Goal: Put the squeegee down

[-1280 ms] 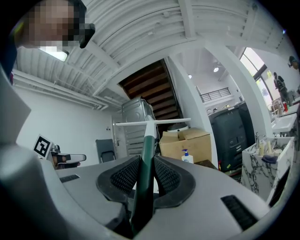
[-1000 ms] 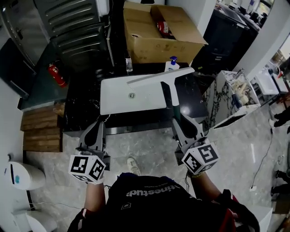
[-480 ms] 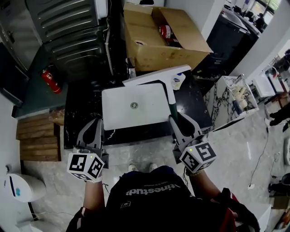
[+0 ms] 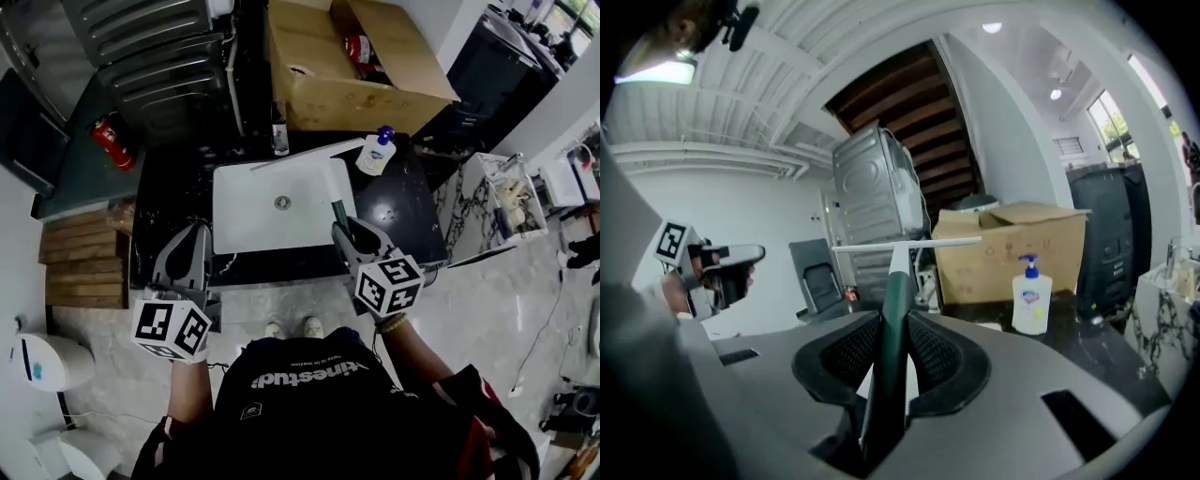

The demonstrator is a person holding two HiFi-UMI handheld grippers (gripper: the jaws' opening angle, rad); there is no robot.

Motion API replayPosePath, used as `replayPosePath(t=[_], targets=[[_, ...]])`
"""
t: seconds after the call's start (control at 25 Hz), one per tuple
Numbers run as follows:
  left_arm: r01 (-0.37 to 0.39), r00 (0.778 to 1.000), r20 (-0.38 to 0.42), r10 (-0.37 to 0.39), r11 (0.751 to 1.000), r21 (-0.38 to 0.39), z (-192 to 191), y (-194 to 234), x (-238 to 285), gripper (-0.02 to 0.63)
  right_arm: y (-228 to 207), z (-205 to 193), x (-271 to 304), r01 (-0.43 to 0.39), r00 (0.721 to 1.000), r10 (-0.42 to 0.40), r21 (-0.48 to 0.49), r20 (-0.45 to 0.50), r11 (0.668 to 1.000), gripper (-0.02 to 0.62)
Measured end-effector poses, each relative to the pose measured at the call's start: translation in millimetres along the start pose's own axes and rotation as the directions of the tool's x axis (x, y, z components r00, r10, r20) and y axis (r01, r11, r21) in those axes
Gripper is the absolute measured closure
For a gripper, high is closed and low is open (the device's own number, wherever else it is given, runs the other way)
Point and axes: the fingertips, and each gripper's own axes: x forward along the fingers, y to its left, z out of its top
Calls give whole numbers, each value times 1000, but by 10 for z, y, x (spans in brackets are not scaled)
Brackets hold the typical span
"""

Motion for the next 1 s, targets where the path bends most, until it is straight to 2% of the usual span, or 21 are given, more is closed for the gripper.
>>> replayPosePath(t=[0.08, 0.2, 0.48, 0.68, 1.0], targets=[[-6, 1000, -7, 7, 1000, 9, -26, 4, 1, 594, -135, -385, 214, 5, 995, -3, 20, -101, 1000, 482], [-21, 1000, -16, 22, 1000, 18, -27, 13, -11, 594, -310, -912, 482, 21, 968, -15, 22, -249, 1000, 480], [-62, 997, -36, 63, 998, 31, -37, 59, -59, 594, -527, -1657, 850, 74, 867, -58, 13, -495, 997, 480], [-82, 996, -42, 83, 996, 28, -53, 123, -80, 592, -544, -1858, 926, 83, 805, -48, 32, -591, 996, 480], [-83, 996, -33, 84, 996, 17, -59, 177, -28, 594, -616, -2015, 926, 93, 774, -74, -3, -628, 996, 476]])
